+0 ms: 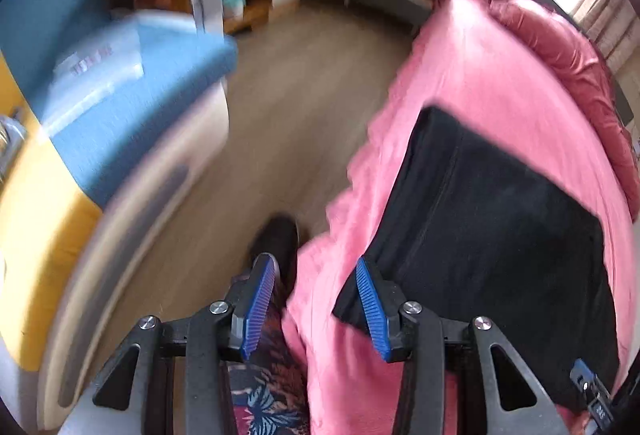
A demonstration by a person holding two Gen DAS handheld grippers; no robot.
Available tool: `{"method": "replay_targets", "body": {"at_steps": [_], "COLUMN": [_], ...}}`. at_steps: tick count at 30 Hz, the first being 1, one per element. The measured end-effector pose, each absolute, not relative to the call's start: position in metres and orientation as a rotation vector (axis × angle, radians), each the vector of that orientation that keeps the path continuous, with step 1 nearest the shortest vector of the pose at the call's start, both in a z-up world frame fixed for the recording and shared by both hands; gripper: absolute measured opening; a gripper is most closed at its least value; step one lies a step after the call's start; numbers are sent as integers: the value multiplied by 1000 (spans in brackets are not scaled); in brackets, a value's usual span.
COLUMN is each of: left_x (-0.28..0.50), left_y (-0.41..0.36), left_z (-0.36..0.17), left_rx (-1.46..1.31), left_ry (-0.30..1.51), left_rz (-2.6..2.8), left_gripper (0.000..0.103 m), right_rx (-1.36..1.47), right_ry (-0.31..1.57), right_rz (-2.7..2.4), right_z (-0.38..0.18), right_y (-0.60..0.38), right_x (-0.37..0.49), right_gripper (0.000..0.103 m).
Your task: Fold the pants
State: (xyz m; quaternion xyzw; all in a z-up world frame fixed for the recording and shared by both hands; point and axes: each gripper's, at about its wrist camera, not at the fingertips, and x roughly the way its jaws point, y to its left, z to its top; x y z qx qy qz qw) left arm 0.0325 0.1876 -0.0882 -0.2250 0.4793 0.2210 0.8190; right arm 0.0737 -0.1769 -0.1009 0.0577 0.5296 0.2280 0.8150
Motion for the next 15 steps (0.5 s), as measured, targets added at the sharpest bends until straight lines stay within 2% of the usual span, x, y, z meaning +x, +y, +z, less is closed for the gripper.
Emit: {"method": "replay_targets", "body": {"at_steps": [4, 8, 15], "left_x": [38, 51, 66], "left_y": [154, 97, -4], "left_z": [-59, -51, -63], "left_rx": [-422, -321, -164], "left_ry": [920, 923, 972], "left_rz": [353, 152, -143], "left_gripper": [44, 44, 44], "right_rx": [186, 273, 612], "right_ry": [1118, 1089, 1003], "right_rz": [480, 439, 208], "right_z": [-96, -85, -78], "right_y": [-184, -215, -357], "right_x": [71, 71, 52], "right_gripper": [58, 58, 58]}}
